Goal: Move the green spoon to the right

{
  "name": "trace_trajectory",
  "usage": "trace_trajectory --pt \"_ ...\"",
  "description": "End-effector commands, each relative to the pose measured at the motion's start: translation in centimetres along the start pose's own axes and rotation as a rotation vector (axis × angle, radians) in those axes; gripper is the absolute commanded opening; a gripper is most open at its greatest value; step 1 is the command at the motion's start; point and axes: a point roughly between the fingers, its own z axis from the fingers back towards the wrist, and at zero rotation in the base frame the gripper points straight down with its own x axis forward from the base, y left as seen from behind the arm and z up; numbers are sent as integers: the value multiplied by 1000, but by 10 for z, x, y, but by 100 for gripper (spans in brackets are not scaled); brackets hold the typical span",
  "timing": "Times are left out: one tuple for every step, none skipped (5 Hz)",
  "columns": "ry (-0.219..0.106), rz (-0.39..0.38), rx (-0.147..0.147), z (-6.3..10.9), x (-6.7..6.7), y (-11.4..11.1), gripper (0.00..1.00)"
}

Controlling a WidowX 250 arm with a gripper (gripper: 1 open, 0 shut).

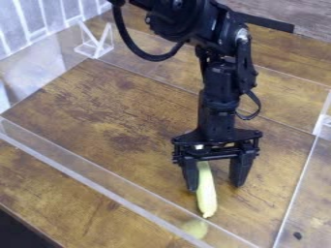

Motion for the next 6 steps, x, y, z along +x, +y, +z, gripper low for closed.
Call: trace_trajectory --pt "-22 -9 -30 16 -5 -21 100" --pt "-16 15 -22 16 -6 -32 100" --pt "-13 66 -22 15 -8 -25 100" --pt "-10 119 -16 16 -10 -17 100" --pt "-10 162 -7 18 -13 -9 100" --pt "-10 172 8 19 -6 -6 100"
